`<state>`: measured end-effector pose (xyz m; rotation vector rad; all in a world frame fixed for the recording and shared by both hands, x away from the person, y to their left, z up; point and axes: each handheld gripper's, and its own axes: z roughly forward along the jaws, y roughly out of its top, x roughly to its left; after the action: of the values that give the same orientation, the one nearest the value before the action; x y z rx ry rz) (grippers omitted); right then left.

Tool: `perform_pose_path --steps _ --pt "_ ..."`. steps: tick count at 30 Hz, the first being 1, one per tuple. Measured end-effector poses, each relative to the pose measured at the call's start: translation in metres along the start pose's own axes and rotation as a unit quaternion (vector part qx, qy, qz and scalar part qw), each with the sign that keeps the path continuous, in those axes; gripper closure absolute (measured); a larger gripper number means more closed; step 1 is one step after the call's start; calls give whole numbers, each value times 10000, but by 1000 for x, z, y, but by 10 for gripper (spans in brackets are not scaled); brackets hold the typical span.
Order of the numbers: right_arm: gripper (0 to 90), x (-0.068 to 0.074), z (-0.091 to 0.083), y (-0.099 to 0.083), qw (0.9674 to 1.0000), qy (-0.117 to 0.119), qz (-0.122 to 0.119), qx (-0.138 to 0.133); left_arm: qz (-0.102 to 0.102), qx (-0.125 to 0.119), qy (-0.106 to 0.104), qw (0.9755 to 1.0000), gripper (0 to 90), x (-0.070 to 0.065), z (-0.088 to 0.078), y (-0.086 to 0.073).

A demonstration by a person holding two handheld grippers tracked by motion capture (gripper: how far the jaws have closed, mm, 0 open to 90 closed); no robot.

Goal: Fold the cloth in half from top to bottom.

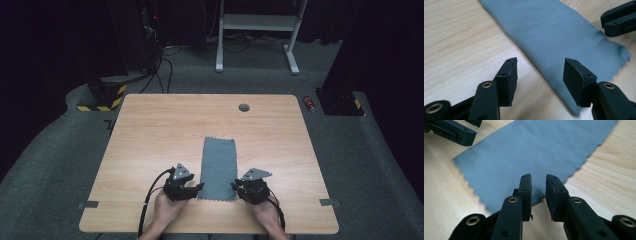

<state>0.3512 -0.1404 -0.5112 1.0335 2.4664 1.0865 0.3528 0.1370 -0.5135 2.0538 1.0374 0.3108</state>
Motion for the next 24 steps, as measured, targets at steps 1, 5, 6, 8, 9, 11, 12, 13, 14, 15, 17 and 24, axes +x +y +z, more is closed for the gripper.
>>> perform_pose_path --steps 1,5,6,8,9,11,12,13,14,15,17,24 --pt "748 -3 1 2 10000 -7 38 9 -11 15 -7 10000 457 2 2 3" --pt "754 -13 7 6 9998 31 205 24 -48 101 39 9999 460 13 11 16" --pt "756 -14 8 6 9997 32 220 34 -81 109 86 9999 461 15 13 20" --pt "761 -17 12 9 9998 22 197 39 -71 162 157 9997 464 21 18 27" --pt "762 -18 13 10 9996 64 265 35 -112 155 164 9997 467 22 20 30" --pt "759 -21 16 13 9996 97 239 91 -145 180 210 9995 473 28 24 38" --pt "755 -22 17 16 9996 106 234 105 -153 160 225 9995 474 30 26 42" --pt "751 -23 18 19 9996 104 224 129 -168 175 246 9994 477 32 28 46" --pt "749 -24 19 22 9997 93 193 92 -157 178 273 9993 475 33 30 50" --pt "748 -25 19 25 9997 88 209 121 -148 167 265 9994 476 35 32 55" --pt "751 -28 21 31 9997 47 215 90 -137 154 280 9994 476 38 36 63" --pt "752 -41 30 53 9992 -48 368 113 -365 156 397 9984 471 49 53 81"
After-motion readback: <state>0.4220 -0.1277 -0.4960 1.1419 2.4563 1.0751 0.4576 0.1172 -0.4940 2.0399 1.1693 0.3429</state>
